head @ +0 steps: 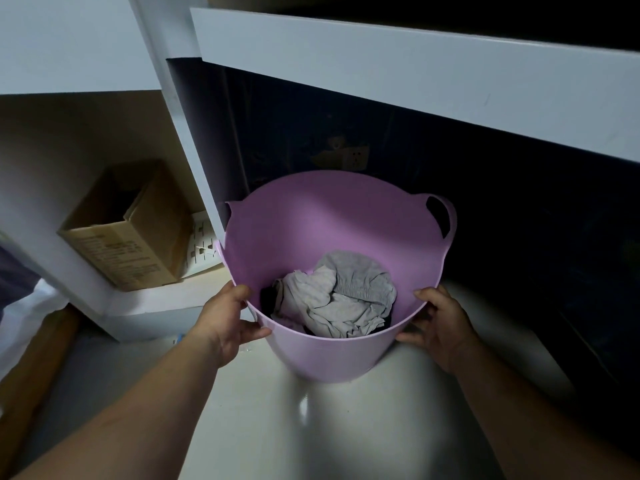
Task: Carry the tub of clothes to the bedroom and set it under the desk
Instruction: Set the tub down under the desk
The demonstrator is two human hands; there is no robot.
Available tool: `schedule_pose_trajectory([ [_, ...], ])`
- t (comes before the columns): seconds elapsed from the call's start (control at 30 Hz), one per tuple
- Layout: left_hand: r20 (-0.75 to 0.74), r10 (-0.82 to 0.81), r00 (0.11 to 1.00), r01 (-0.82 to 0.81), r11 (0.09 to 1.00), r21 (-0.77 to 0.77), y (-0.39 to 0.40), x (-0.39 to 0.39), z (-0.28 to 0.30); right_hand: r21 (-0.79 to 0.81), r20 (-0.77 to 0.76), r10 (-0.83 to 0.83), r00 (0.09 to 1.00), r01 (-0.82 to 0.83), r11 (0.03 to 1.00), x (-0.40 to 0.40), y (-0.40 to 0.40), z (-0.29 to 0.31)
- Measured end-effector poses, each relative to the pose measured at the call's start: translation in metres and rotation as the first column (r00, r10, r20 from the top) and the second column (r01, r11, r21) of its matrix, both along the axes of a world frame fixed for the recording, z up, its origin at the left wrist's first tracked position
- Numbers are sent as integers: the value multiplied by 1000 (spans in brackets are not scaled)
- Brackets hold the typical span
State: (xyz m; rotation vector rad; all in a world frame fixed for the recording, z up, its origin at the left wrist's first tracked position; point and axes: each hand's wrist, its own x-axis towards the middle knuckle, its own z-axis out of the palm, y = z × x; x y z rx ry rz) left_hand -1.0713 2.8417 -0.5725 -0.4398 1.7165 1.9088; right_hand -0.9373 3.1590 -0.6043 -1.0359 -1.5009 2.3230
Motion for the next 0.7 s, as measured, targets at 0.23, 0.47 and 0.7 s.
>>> schedule_pose_trajectory([
  [0.23,-21,-5,1000,5,1000,-10,2,-5,0,-1,-16,9,1000,-9,1000,-6,1,0],
  [0.47,-21,-19,1000,19,1000,8,-1,-6,-5,12,-22,9,1000,-9,1000,-7,1,-3],
  [0.7,4,16,1000,-16,996,87,-1,-3,-13,0,-27,-2,1000,2,1000,-5,3,-8],
])
